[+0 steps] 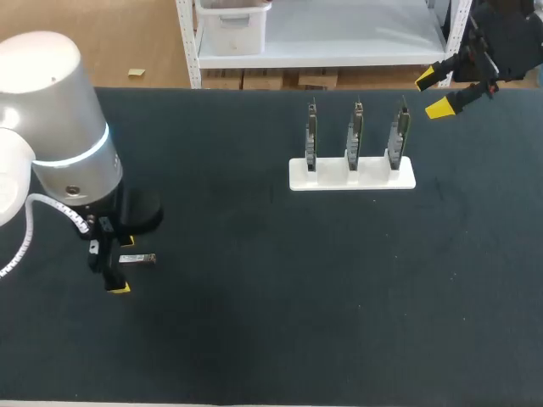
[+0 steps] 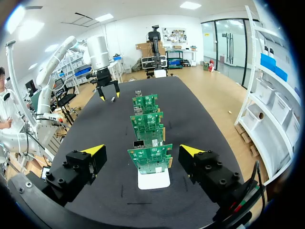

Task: Pick up the optical module with the left hand, and insert it into the network port with the right hand.

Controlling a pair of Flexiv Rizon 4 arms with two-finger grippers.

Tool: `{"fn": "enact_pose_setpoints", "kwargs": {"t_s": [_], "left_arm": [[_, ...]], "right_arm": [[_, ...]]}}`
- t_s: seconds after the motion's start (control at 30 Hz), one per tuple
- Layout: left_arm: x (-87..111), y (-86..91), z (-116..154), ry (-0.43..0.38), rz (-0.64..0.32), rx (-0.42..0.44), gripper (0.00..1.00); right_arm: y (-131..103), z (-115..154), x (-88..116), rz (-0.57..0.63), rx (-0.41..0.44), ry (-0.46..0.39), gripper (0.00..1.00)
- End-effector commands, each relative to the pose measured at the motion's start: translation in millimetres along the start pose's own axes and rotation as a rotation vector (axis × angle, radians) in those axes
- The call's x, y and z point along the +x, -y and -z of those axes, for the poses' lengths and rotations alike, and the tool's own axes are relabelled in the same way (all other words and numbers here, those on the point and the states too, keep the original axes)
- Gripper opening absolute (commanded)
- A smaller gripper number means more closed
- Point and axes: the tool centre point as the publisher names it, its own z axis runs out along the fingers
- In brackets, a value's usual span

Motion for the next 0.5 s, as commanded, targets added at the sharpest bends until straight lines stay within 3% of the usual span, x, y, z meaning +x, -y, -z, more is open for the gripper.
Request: {"fn": "enact_pose_setpoints", "kwargs": {"t_s": [0.03,0.5], "left_arm": [[-2.3,-1.0,-2.7,-0.005,-0.003,0.005,1.00],[0.2,3.0,-6.8,-0.014,0.017,0.009,1.00]], "right_arm": [[-2.3,-0.2,-0.1,0.001,0.005,0.000,1.00],[-2.3,-0.2,-0.1,0.001,0.005,0.000,1.00]]}}
